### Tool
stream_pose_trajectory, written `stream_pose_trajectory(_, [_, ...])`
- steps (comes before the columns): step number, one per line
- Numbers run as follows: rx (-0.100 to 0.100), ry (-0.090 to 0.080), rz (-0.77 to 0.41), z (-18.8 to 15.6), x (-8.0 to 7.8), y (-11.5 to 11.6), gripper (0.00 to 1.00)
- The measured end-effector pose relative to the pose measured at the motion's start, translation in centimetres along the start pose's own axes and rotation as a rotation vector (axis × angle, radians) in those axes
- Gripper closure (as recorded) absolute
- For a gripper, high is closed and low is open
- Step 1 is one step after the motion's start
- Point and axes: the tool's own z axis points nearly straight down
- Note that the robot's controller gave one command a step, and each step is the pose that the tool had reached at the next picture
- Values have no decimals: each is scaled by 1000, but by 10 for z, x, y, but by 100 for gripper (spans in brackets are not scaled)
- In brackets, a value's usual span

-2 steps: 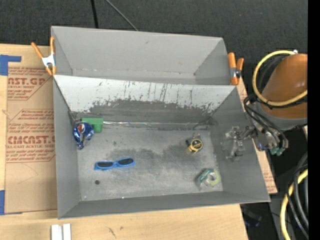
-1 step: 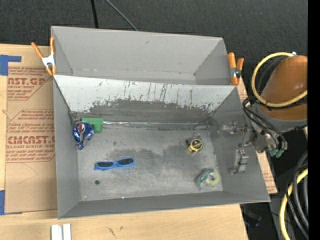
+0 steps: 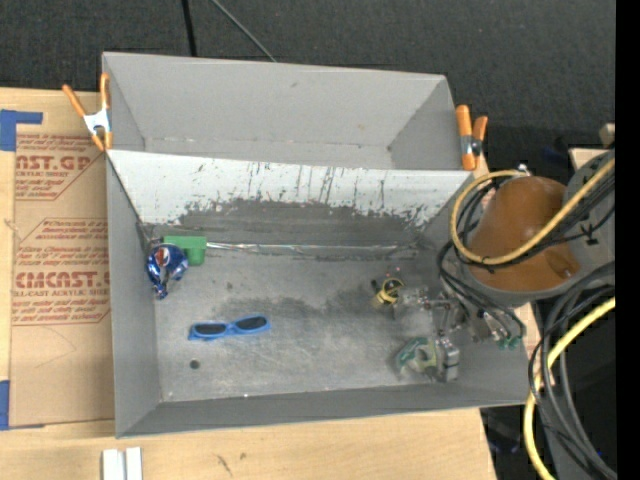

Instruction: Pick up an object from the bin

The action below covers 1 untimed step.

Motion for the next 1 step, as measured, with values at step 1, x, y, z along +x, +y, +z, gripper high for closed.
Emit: stream_pose_trajectory(1, [4, -8, 1, -5, -2, -1, 100])
